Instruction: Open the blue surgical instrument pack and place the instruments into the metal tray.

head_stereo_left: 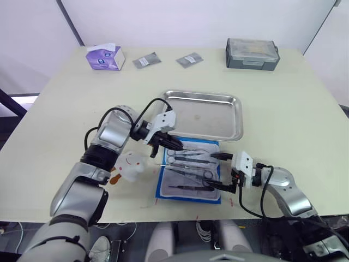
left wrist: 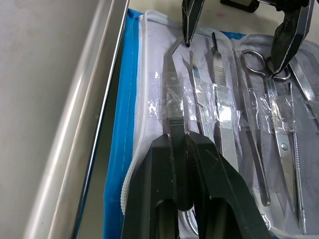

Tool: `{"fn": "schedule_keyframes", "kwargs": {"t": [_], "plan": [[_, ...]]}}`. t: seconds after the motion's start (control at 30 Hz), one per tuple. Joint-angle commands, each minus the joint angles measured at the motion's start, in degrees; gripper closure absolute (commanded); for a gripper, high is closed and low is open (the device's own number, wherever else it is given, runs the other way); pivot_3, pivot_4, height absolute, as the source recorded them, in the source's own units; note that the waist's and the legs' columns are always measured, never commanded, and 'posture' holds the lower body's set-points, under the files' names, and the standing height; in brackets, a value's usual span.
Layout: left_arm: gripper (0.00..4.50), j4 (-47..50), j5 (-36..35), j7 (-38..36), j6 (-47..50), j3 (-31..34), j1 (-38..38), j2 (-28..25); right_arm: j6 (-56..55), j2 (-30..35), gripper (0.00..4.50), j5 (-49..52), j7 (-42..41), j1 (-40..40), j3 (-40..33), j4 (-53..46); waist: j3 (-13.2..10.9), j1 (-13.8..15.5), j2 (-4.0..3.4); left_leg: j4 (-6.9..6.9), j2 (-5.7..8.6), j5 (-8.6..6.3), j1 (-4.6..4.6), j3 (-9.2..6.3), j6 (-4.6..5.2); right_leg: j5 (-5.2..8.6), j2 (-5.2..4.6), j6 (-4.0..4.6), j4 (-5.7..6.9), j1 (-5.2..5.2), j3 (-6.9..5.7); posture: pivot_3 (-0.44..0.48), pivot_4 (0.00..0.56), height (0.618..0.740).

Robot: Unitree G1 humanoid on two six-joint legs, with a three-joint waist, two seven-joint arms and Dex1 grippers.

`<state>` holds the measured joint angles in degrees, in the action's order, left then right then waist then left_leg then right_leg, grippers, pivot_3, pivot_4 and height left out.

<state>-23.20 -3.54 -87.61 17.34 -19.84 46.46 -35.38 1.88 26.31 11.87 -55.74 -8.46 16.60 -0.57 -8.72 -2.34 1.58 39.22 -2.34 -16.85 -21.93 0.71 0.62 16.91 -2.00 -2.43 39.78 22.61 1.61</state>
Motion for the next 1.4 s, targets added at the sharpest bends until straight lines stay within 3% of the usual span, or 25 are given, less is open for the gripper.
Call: {"fn": "schedule_keyframes", "kwargs": {"t": [0.03, 0.77, 1.27, 1.4], "plan": [[4.41, 1.6, -0.3, -1.2, -0.2, 0.1, 0.4, -0.9, 9.5, 2.0, 0.00, -5.0, 1.1, 2.2, 4.2, 3.3, 0.0, 0.0, 0.00, 0.00, 0.00, 0.00, 0.00, 0.00, 0.00, 0.00, 0.00, 0.00, 0.00, 0.00, 0.00, 0.000, 0.150, 0.740], [4.41, -1.6, -2.7, -4.9, -1.1, 0.2, 3.5, -6.1, 10.6, 2.1, 0.00, -4.4, 2.6, 3.7, 4.4, 2.1, 0.0, 0.2, 0.02, 0.00, 0.01, 0.00, 0.01, -0.02, 0.00, 0.00, -0.01, 0.01, -0.01, -0.04, -0.02, 0.000, 0.150, 0.740], [4.41, 1.7, -14.4, -4.9, 2.2, -4.0, 5.2, -18.7, 9.8, 1.7, 0.00, -4.6, 2.9, 3.6, 4.6, 3.0, 0.0, 0.1, 0.03, 0.00, 0.01, 0.00, 0.00, -0.05, 0.00, 0.01, -0.01, 0.01, -0.01, -0.03, -0.03, 0.000, 0.150, 0.740], [4.41, 0.6, -18.4, -4.9, -2.9, -4.8, 5.0, -23.1, 9.5, 1.5, 0.00, -4.7, 2.7, 3.5, 4.8, 3.4, 0.1, 0.2, 0.10, -0.01, 0.00, 0.00, 0.03, -0.05, 0.00, 0.02, 0.00, 0.02, -0.01, -0.03, -0.02, 0.000, 0.150, 0.740]]}}
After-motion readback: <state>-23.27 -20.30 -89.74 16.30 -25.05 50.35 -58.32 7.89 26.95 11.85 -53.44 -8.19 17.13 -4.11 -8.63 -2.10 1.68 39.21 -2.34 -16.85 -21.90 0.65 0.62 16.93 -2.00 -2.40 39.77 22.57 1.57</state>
